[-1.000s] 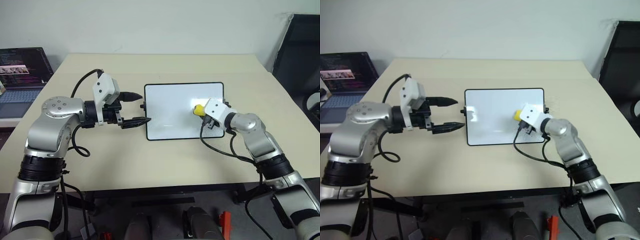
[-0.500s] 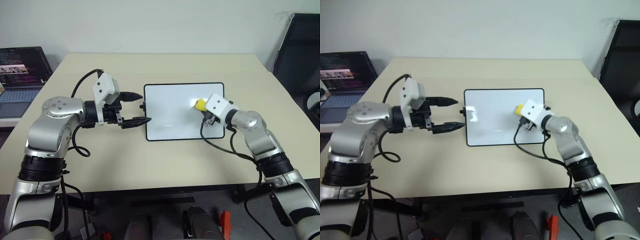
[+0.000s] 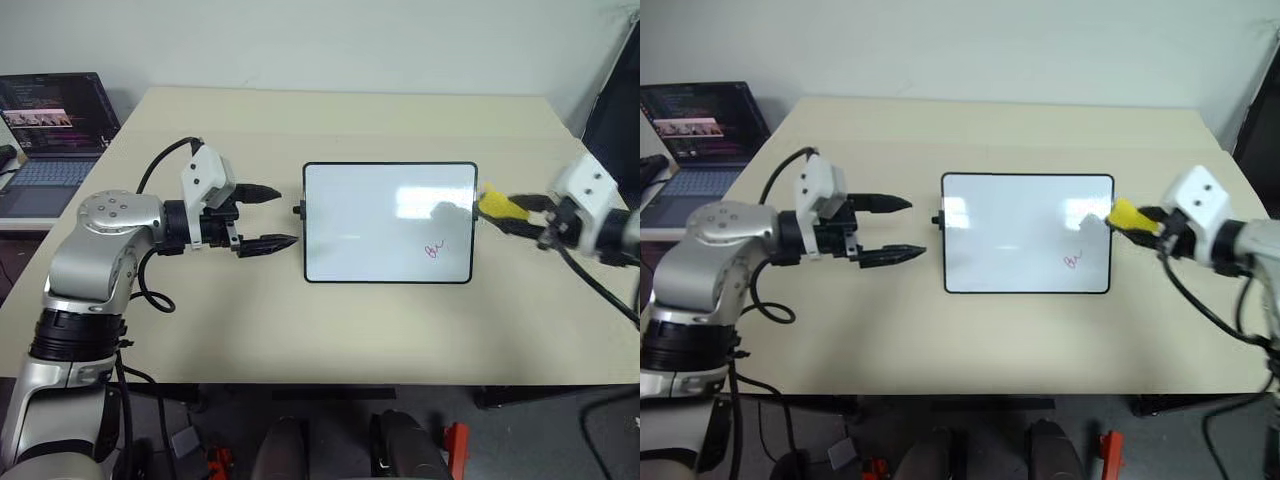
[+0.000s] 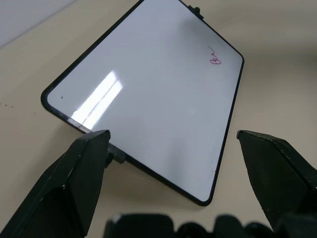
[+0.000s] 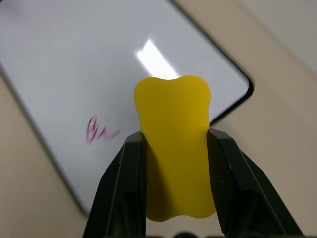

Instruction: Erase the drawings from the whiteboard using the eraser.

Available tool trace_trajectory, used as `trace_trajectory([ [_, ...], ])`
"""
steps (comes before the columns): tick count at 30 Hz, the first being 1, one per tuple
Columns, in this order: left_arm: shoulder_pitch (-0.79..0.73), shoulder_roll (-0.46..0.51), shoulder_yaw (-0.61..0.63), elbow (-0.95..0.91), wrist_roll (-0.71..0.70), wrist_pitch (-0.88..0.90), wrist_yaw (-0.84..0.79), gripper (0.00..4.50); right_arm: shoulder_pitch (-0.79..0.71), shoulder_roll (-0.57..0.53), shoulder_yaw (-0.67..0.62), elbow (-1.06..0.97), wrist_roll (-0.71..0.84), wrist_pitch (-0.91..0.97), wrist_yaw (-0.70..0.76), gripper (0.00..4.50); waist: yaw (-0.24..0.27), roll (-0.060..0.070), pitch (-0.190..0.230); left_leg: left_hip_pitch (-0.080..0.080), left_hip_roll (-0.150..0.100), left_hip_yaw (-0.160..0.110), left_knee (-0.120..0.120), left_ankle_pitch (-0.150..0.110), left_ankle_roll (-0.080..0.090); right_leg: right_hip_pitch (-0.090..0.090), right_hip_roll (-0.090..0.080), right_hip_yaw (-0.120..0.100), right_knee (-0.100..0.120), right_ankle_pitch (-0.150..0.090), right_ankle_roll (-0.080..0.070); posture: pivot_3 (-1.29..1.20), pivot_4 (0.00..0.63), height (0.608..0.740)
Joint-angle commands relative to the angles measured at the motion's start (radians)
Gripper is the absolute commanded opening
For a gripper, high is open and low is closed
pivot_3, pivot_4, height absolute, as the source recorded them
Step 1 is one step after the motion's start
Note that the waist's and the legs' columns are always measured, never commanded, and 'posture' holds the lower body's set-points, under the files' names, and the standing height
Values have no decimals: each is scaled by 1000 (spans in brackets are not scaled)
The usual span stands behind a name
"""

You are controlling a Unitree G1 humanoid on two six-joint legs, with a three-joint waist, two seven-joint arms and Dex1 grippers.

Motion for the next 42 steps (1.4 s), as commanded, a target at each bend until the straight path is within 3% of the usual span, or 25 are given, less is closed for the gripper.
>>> trace_trajectory([
  [1, -19, 9, 13, 2, 6, -29, -15, 4500, 16, -57, -58, 6, 14, -34, 23, 1326, -4, 0, 0, 0, 0, 1, 0, -1, 0, 0, 0, 1, 0, 0, 0, 0, 150, 740],
  [24, -3, 8, 17, -31, 11, -23, -5, 4500, -47, -45, 47, 39, 25, -71, -17, 1326, 0, 0, 0, 0, 0, 0, 2, -1, -1, 0, -1, 0, 1, 0, 0, 0, 150, 740],
  [30, -3, 3, 13, -28, 12, -25, -4, 4500, -111, 143, 132, -10, -1, -58, -179, 1326, -7, 0, 0, 2, 0, 0, 2, -1, -2, 2, 0, 0, 3, 0, 0, 0, 150, 740],
  [34, 12, 3, -9, -32, 37, -32, 2, 4500, -113, 316, 254, 92, -157, -136, -382, 1326, -7, 0, 0, 2, 0, 0, 3, -1, -2, 2, 0, 0, 3, 0, 0, 0, 150, 740],
  [42, 11, -2, -14, -41, 34, -23, 1, 4500, -144, 402, 301, 313, -269, -268, -502, 1326, -4, -2, -2, 8, 0, 0, 5, -1, -2, 8, -1, 1, 3, 1, 1, 0, 150, 740],
])
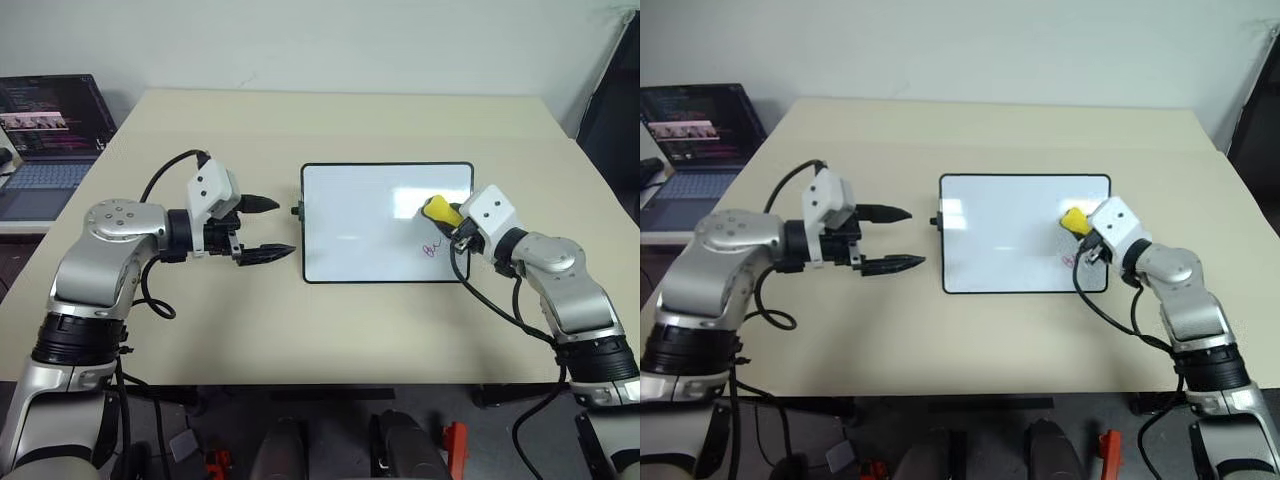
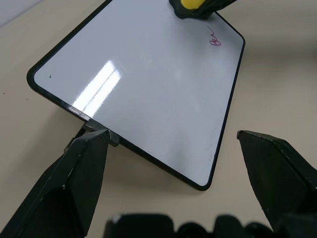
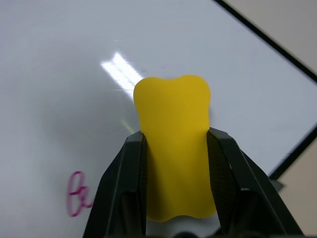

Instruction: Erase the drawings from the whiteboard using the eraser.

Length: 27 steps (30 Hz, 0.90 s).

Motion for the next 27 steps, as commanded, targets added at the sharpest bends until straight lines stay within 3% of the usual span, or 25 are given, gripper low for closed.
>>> trace_trajectory([
  [1, -20, 7, 10, -32, -1, -7, -3, 4500, 9, 6, 14, 125, -55, -52, -38, 1326, -1, -1, -1, 0, 0, 0, 0, 0, 0, 0, 0, 0, 0, 0, 0, 0, 150, 740],
  [7, -11, 18, 20, -50, -9, 3, -3, 4500, 58, -42, 6, 163, -59, -78, 7, 1326, 0, -3, -2, 1, 0, 0, 11, 0, 0, 4, 1, 1, 3, 4, 4, 0, 150, 740],
  [11, -2, 20, 23, -59, -11, 7, 0, 4500, 93, -65, 19, 125, -42, -57, 73, 1325, 2, -4, -2, 10, 0, 0, 12, 1, 1, 16, 1, 1, -2, 5, 7, 0, 150, 740],
  [20, -35, 3, 10, -28, -4, -8, -4, 4500, 160, -12, 189, -67, -63, 66, 202, 1322, -21, -4, -3, 15, 2, 0, 11, 1, 1, 18, 2, 3, -1, 5, 7, 0, 150, 740],
  [27, -40, -2, 7, -24, -2, -10, -6, 4500, 128, 7, 174, -34, -111, 69, 135, 1320, -21, -6, -4, 15, 2, 1, 10, 1, 1, 17, 2, 4, -2, 6, 8, 0, 150, 740],
])
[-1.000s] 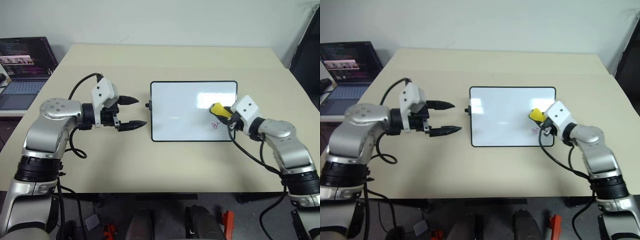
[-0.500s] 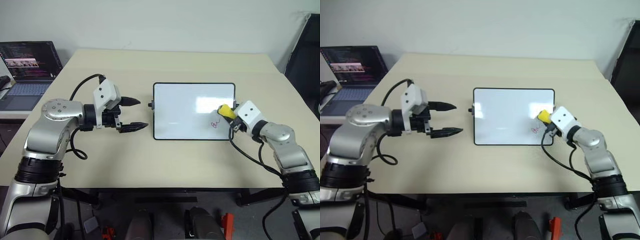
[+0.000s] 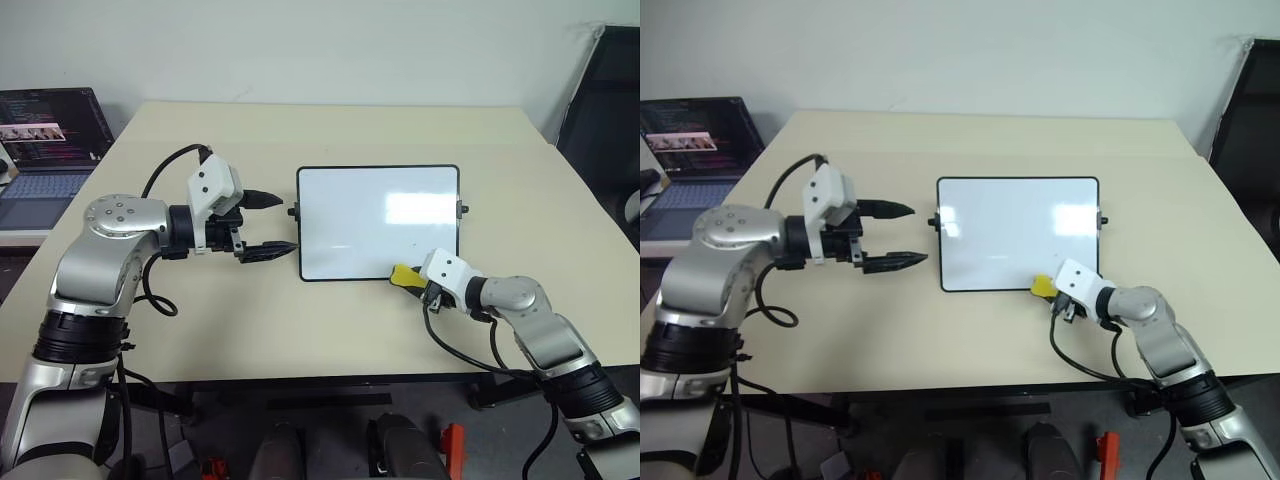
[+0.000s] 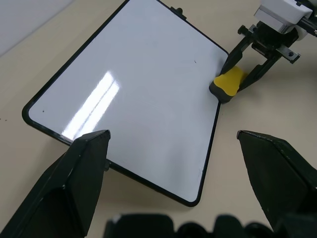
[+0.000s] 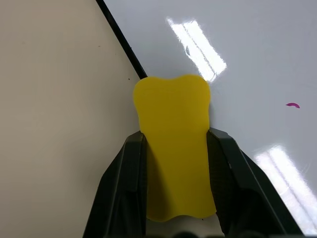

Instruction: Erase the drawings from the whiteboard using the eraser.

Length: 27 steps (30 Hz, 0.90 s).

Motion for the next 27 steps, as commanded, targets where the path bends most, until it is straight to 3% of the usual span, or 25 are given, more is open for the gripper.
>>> trace_trajectory([
  [1, -23, 3, 8, -8, 0, -13, -6, 4500, -34, 0, -23, 97, -57, 4, -79, 1320, -1, 0, 0, 0, 0, 0, 0, 0, 0, 0, 0, 0, 0, 0, 0, 0, 150, 740],
  [9, -30, -5, 2, -2, 2, -18, -5, 4500, -167, -27, -76, 342, -142, -15, -279, 1318, 1, -2, -1, 2, -2, 1, 2, 2, 3, 1, -2, 2, -1, 3, -4, 0, 150, 740],
  [16, -24, -5, 3, -13, -6, -16, -11, 4500, -128, 9, -81, 294, -129, -26, -279, 1317, 0, -14, -9, 3, -1, 2, 2, 3, 4, 3, -2, 3, -2, 3, -5, 0, 150, 740],
  [19, -25, -9, 3, -23, -16, -7, -17, 4500, -75, 33, -199, 92, 90, 28, -151, 1308, 4, -14, -9, 2, -1, 2, 1, 3, 4, 3, -2, 3, -3, 3, -5, 0, 150, 740],
  [23, -37, -45, -2, -39, -43, 7, -18, 4500, -79, 4, -462, -130, 442, 274, -37, 1307, 6, 2, 1, -11, -2, 2, 0, 3, 4, -8, -2, 2, -2, 5, 0, 0, 150, 740],
  [27, -41, -106, -30, -71, -59, 21, -12, 4500, -126, -75, -656, -90, 534, 372, -98, 1305, 25, 7, 4, -25, -3, 1, 1, 3, 4, -22, -2, 0, -1, 9, -1, 0, 150, 740],
])
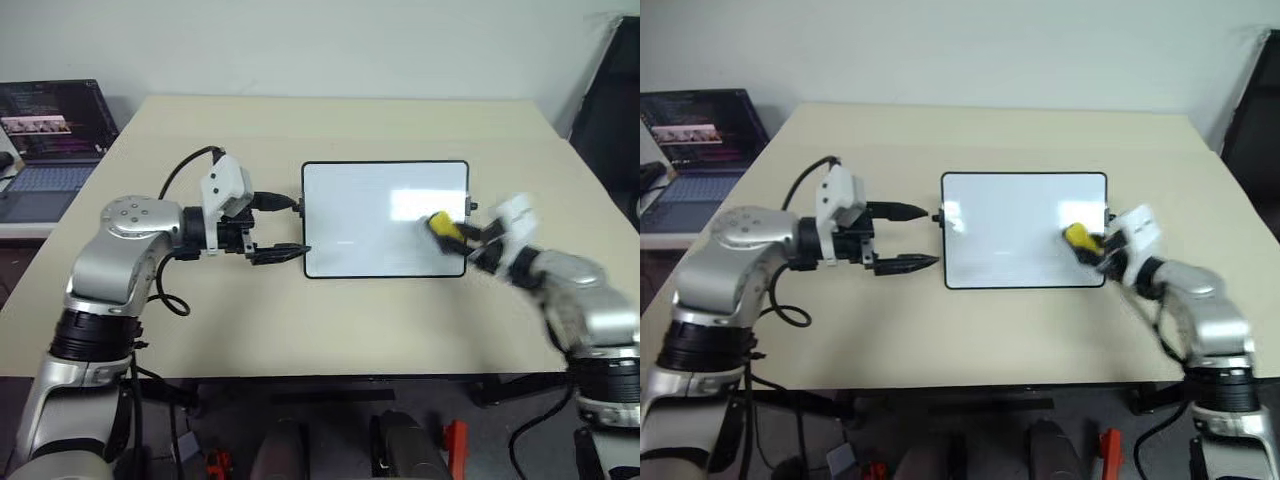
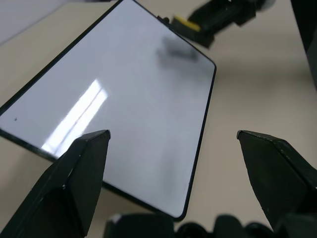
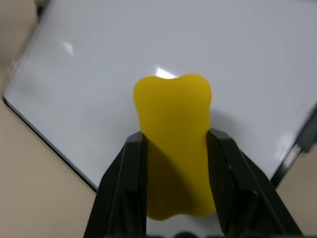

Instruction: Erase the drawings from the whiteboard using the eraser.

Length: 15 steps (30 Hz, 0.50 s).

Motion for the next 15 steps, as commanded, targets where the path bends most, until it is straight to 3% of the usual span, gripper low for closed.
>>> trace_trajectory([
  [1, -29, -53, -25, -69, -34, 9, 12, 4500, -25, -106, -164, 56, 24, 59, -58, 1305, 6, 0, 0, 0, 0, 0, 0, 0, 0, 0, 0, -1, -1, 0, -1, 0, 150, 740],
  [8, -36, -225, -141, -98, -42, 57, 55, 4500, 30, -312, -105, 388, -120, 102, -90, 1303, 19, 0, -1, -4, -1, 0, -1, -4, 0, -1, -1, -2, -5, -5, -1, 0, 150, 740],
  [15, -52, -284, -165, -112, -45, 77, 73, 4500, -88, -331, 15, 699, -221, -52, -63, 1302, -17, 2, -1, -1, -1, 1, -1, -4, 1, -1, 0, 1, -1, -6, -1, 0, 150, 740],
])
